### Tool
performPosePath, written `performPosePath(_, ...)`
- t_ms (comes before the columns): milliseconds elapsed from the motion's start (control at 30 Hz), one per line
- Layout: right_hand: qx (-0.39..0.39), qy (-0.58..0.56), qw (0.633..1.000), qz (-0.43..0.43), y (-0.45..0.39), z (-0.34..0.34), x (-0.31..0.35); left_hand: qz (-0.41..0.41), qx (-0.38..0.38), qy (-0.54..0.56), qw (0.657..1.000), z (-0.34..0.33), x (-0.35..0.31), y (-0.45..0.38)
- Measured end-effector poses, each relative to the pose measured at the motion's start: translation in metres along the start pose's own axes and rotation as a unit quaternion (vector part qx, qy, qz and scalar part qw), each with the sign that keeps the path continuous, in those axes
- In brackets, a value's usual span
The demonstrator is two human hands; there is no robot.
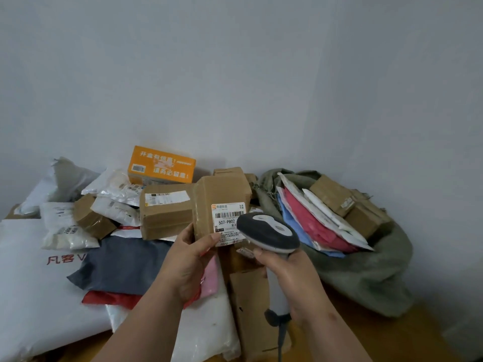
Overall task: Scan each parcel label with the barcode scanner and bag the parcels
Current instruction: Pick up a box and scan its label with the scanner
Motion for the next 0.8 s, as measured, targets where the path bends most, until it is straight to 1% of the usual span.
performPosePath(100,-0.040,-0.004,0.999,0.006,-0.011,0.023,0.002,0.001,0.005,-0.026,1.000,-0.027,0.006,-0.016)
performPosePath(200,-0.079,-0.014,0.997,0.012,-0.029,0.053,0.004,0.024,0.019,-0.065,0.997,-0.059,0.013,-0.038)
performPosePath(300,-0.113,-0.031,0.993,0.014,-0.052,0.091,0.010,0.034,0.023,-0.135,0.990,-0.104,0.021,-0.063)
performPosePath(367,-0.133,-0.048,0.990,0.013,-0.071,0.121,0.019,0.040,0.021,-0.136,0.990,-0.142,0.024,-0.080)
performPosePath(433,-0.149,-0.060,0.987,0.011,-0.089,0.155,0.028,0.042,-0.001,-0.175,0.984,-0.183,0.026,-0.097)
performPosePath(533,-0.167,-0.053,0.984,0.009,-0.113,0.205,0.039,0.035,-0.051,-0.258,0.964,-0.232,0.029,-0.127)
performPosePath(667,-0.189,-0.029,0.981,-0.009,-0.140,0.250,0.046,0.021,-0.124,-0.249,0.960,-0.267,0.037,-0.166)
performPosePath(733,-0.187,-0.024,0.982,-0.021,-0.154,0.262,0.045,0.040,-0.153,-0.252,0.955,-0.274,0.045,-0.187)
performPosePath(800,-0.179,-0.018,0.983,-0.029,-0.165,0.268,0.041,0.087,-0.159,-0.300,0.937,-0.277,0.057,-0.203)
Point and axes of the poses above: each hand's wrist, its own y-axis away from the middle knuckle, its own z-axis out of the back of the hand, x = y × z, the point moved 1 cm from there along -y, towards the middle knuckle, and after that the axes turned 15 degrees about -y, right-handed, at the moved point
